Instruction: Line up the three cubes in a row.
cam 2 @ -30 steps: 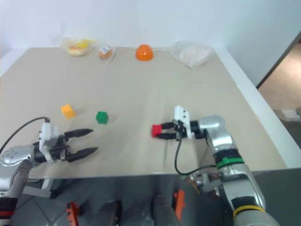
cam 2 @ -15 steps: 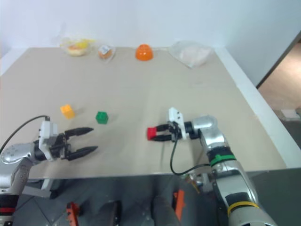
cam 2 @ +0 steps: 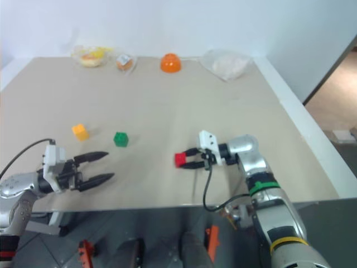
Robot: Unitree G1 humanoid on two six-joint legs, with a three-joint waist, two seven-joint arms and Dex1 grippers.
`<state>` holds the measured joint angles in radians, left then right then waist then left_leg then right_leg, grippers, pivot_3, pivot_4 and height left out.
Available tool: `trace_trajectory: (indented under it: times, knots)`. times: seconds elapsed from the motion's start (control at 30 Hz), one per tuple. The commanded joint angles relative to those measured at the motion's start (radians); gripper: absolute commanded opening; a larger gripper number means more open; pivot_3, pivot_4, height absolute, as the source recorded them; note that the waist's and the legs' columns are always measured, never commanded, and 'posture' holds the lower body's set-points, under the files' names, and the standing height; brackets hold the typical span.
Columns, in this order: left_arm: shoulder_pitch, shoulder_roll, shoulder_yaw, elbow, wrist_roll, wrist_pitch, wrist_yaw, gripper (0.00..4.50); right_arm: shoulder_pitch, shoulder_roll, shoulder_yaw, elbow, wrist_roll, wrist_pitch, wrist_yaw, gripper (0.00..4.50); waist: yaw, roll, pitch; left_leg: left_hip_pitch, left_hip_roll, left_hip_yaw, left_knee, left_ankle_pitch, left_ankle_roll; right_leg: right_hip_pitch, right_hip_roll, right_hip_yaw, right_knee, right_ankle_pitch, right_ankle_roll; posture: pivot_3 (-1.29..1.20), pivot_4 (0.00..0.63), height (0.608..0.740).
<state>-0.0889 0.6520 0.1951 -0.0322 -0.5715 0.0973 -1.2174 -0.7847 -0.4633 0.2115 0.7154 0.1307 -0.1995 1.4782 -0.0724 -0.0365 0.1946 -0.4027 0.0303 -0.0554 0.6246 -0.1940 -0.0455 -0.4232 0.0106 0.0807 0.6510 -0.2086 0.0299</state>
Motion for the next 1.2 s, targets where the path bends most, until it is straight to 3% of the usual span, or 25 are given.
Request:
trace_trajectory:
  times: [0.03,0.2,0.37,0.53,0.77,0.97,1.2]
  knots:
    - [0.008,-0.002,0.024,-0.042,-0.024,0.007,0.017,3.95,-0.028,0.007,-0.003,0.034,-0.022,-0.020,-0.017,2.60,0.000,0.000,0.000,0.000,0.000,0.000,0.000,0.000,0.000,0.000,0.000,0.000,0.000,0.000,0.000,0.00,0.150,0.740]
    - [0.023,-0.005,0.028,-0.051,-0.023,0.012,0.035,3.95,-0.040,0.004,-0.003,0.060,-0.032,-0.021,-0.015,4.42,-0.001,0.000,0.000,0.000,0.000,0.000,-0.001,0.000,0.000,-0.001,0.000,0.000,0.000,0.001,0.001,0.00,0.150,0.740]
    - [0.052,0.009,0.032,-0.044,-0.009,0.040,0.071,3.95,-0.062,-0.031,-0.022,0.030,-0.010,0.030,0.030,4.47,-0.001,0.000,0.000,0.000,0.000,0.000,-0.002,0.000,0.000,-0.001,0.000,0.000,0.000,0.002,0.003,0.00,0.150,0.740]
    - [0.111,0.059,0.038,-0.012,0.049,0.147,0.166,3.95,-0.105,-0.154,-0.054,-0.109,0.093,0.150,0.132,4.47,-0.002,0.004,0.003,-0.001,0.000,0.000,-0.001,0.000,0.000,-0.001,0.000,0.001,0.000,-0.001,0.000,0.00,0.150,0.740]
    - [0.016,-0.023,0.040,0.028,0.087,0.153,0.345,3.95,-0.199,-0.138,-0.153,-0.135,0.162,0.262,-0.033,4.47,-0.002,0.005,0.003,0.000,0.000,0.000,-0.001,0.000,0.000,-0.001,0.001,0.000,0.001,-0.001,-0.001,0.00,0.150,0.740]
    - [-0.075,-0.109,-0.011,0.031,0.132,0.196,0.473,3.95,-0.095,-0.100,-0.146,-0.320,0.183,0.346,-0.094,4.47,0.000,0.004,0.003,-0.001,0.000,0.000,-0.001,0.000,0.000,-0.001,0.000,0.000,0.001,0.001,0.005,0.00,0.150,0.740]
    - [-0.126,-0.152,-0.046,0.021,0.147,0.237,0.520,3.95,-0.036,-0.089,-0.150,-0.388,0.189,0.385,-0.136,4.47,0.000,0.004,0.003,-0.002,-0.001,-0.001,0.000,0.000,0.000,-0.002,0.000,0.000,0.001,0.002,0.006,0.00,0.150,0.740]
